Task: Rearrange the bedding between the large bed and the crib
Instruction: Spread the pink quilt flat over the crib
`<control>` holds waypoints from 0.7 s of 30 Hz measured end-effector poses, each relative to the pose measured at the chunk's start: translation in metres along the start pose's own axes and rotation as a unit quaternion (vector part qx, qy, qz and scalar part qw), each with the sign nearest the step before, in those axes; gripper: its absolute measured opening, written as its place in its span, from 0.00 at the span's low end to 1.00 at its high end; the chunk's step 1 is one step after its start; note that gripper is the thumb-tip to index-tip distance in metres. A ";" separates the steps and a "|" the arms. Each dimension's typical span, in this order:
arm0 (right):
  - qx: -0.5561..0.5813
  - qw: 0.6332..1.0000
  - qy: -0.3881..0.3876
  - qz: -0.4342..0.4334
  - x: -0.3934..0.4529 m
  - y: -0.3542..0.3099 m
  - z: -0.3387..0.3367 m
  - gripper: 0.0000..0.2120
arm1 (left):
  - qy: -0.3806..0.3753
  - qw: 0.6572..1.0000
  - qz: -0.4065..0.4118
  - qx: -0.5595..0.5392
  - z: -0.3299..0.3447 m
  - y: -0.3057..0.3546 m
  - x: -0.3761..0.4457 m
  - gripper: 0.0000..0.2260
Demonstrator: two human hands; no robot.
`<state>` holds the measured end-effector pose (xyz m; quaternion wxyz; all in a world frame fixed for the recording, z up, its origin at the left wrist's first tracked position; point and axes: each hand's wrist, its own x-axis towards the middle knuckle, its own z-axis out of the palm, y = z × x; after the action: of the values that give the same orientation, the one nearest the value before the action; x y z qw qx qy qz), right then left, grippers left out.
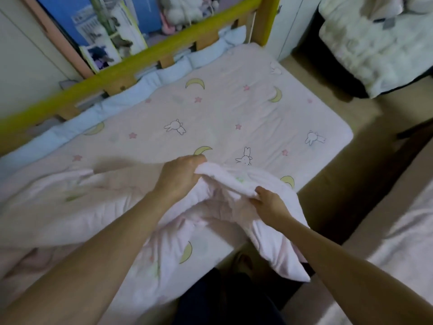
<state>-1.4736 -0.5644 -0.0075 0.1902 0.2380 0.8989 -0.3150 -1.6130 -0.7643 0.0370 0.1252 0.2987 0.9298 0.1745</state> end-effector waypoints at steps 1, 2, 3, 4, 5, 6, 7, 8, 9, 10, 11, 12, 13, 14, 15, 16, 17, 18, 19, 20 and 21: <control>0.009 0.999 0.040 0.015 0.009 -0.007 -0.012 0.08 | -0.014 1.000 -0.002 0.009 -0.012 -0.005 0.005 0.09; 0.023 0.996 0.082 0.023 0.014 -0.015 -0.027 0.08 | -0.048 0.999 0.005 0.013 -0.020 -0.007 0.008 0.10; 0.024 0.991 0.129 0.011 0.022 -0.023 -0.043 0.09 | -0.095 0.995 0.020 0.024 -0.028 -0.008 0.013 0.15; 0.011 0.986 0.166 -0.016 0.028 -0.031 -0.059 0.10 | -0.147 0.988 0.035 0.037 -0.032 -0.007 0.015 0.19; -0.015 0.979 0.193 -0.057 0.036 -0.039 -0.076 0.11 | -0.180 0.982 0.045 0.046 -0.038 -0.005 0.019 0.19; -0.037 0.975 0.198 -0.094 0.039 -0.049 -0.092 0.12 | -0.186 0.980 0.043 0.046 -0.045 -0.003 0.024 0.17; -0.053 0.974 0.183 -0.122 0.042 -0.059 -0.106 0.13 | -0.155 0.987 0.023 0.037 -0.054 -0.003 0.033 0.16; -0.065 0.978 0.148 -0.132 0.044 -0.068 -0.118 0.16 | -0.097 0.995 -0.010 0.024 -0.066 -0.005 0.044 0.14; -0.102 0.983 0.090 -0.120 0.046 -0.075 -0.128 0.21 | -0.031 0.998 -0.043 0.020 -0.080 -0.008 0.058 0.13; -0.171 0.980 0.015 -0.099 0.049 -0.078 -0.133 0.27 | 0.020 0.998 -0.059 0.027 -0.091 -0.011 0.070 0.12; -0.247 0.965 -0.047 -0.076 0.053 -0.077 -0.137 0.30 | 0.054 0.996 -0.060 0.045 -0.102 -0.011 0.082 0.11; -0.304 0.947 -0.096 -0.045 0.057 -0.073 -0.141 0.28 | 0.076 0.993 -0.056 0.069 -0.109 -0.009 0.092 0.10; -0.351 0.927 -0.130 -0.009 0.063 -0.067 -0.147 0.25 | 0.089 0.990 -0.056 0.093 -0.113 -0.005 0.104 0.10; -0.382 0.912 -0.148 0.024 0.067 -0.058 -0.151 0.21 | 0.095 0.987 -0.061 0.118 -0.113 -0.001 0.111 0.09; -0.396 0.905 -0.146 0.046 0.073 -0.050 -0.159 0.18 | 0.093 0.983 -0.072 0.139 -0.111 0.002 0.120 0.09; -0.402 0.906 -0.124 0.057 0.079 -0.041 -0.167 0.15 | 0.084 0.981 -0.085 0.155 -0.108 0.004 0.128 0.08; -0.398 0.912 -0.076 0.060 0.085 -0.033 -0.175 0.13 | 0.073 0.978 -0.100 0.170 -0.105 0.006 0.136 0.08; -0.382 0.923 -0.009 0.055 0.097 -0.027 -0.188 0.12 | 0.067 0.972 -0.115 0.194 -0.102 0.009 0.147 0.09; -0.349 0.934 0.057 0.050 0.111 -0.024 -0.199 0.12 | 0.066 0.968 -0.129 0.207 -0.100 0.011 0.158 0.11; -0.293 0.948 0.112 0.047 0.123 -0.023 -0.207 0.12 | 0.061 0.965 -0.137 0.215 -0.099 0.011 0.164 0.11; -0.217 0.964 0.149 0.047 0.140 -0.026 -0.216 0.11 | 0.059 0.963 -0.153 0.212 -0.096 0.012 0.173 0.12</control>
<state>-1.6433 -0.3973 0.0930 0.1162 0.2774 0.9515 -0.0642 -1.7760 -0.6753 0.1064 0.0297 0.1614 0.9860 -0.0307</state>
